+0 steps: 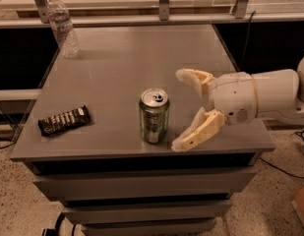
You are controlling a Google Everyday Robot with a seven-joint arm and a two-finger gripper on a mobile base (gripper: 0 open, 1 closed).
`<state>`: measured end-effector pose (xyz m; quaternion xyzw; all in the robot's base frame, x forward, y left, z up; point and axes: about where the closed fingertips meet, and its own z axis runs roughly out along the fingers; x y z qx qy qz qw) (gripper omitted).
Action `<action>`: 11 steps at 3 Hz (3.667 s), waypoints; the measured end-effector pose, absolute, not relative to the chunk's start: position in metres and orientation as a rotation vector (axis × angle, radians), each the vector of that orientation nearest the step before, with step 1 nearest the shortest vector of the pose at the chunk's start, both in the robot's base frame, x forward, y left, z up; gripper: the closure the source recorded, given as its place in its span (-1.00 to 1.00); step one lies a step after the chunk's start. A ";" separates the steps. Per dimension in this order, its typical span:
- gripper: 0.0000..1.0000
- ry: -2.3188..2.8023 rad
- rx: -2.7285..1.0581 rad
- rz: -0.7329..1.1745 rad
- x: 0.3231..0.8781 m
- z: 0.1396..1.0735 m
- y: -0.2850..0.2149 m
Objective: Move green can near water bottle
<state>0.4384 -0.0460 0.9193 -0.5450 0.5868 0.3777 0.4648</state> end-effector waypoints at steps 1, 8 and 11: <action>-1.00 1.406 -1.350 0.947 0.439 0.917 -0.028; 1.00 1.392 -1.388 1.047 0.496 0.929 0.013; 1.00 1.300 -1.478 1.022 0.555 0.985 0.140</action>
Offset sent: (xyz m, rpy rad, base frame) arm 0.0071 0.0480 -0.0343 -0.0158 0.0058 0.0663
